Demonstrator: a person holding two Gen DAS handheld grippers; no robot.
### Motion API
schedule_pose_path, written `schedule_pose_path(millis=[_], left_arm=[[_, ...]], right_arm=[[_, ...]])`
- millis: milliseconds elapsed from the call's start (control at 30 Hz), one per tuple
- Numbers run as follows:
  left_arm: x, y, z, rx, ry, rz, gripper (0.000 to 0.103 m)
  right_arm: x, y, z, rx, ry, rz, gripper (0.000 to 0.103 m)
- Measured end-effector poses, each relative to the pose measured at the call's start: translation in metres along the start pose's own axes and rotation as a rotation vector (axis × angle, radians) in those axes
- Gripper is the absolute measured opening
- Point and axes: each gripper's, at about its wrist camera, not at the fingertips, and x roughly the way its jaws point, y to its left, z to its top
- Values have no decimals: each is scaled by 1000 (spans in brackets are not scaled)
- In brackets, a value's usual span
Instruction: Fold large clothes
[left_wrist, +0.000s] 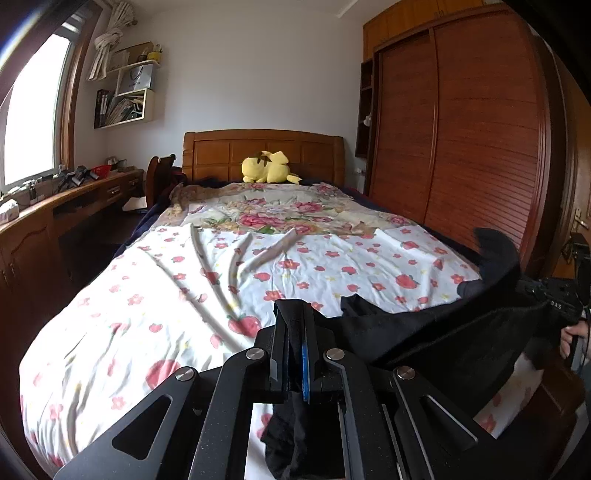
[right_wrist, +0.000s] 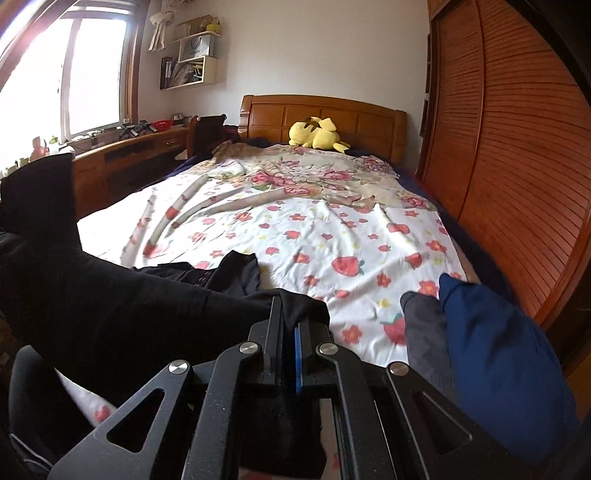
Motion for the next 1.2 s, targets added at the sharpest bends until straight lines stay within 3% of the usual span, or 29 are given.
schedule_pose_path(millis=[167, 400, 633, 767, 833, 867, 900, 933, 1000, 1200], left_arm=[[14, -3, 3, 24, 13, 27, 4], [49, -3, 14, 38, 68, 56, 4], [87, -7, 23, 57, 142, 81, 5], [89, -10, 19, 53, 180, 59, 11], [87, -13, 19, 66, 185, 54, 24], [85, -15, 18, 75, 182, 65, 27], [83, -15, 18, 81, 180, 70, 36], [79, -17, 16, 85, 181, 69, 43], [71, -20, 13, 86, 188, 55, 46], [41, -23, -15, 108, 204, 20, 46]], right_arm=[[32, -3, 12, -2, 17, -20, 4], [94, -22, 27, 92, 67, -50, 4], [140, -30, 22, 161, 112, -58, 4], [138, -20, 14, 97, 61, -49, 5], [140, -19, 14, 85, 74, -54, 10], [139, -19, 14, 77, 72, -74, 20], [137, -19, 14, 73, 64, -90, 38], [134, -21, 14, 74, 51, -106, 44], [130, -29, 13, 99, 55, -108, 58], [107, -26, -18, 106, 82, -47, 59]])
